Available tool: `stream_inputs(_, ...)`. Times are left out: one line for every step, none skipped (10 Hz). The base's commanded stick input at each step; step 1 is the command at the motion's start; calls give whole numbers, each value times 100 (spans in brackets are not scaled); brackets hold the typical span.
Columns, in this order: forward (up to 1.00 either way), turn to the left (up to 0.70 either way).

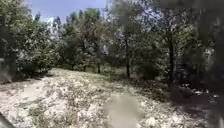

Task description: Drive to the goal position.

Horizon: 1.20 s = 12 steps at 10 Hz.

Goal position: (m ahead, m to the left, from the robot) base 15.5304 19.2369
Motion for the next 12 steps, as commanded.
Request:
stream_inputs(50,0)
stream_inputs(50,0)
stream_inputs(50,0)
stream_inputs(50,0)
stream_inputs(50,0)
stream_inputs(50,0)
stream_inputs(50,0)
stream_inputs(50,0)
stream_inputs(50,0)
stream_inputs(50,0)
stream_inputs(50,0)
stream_inputs(50,0)
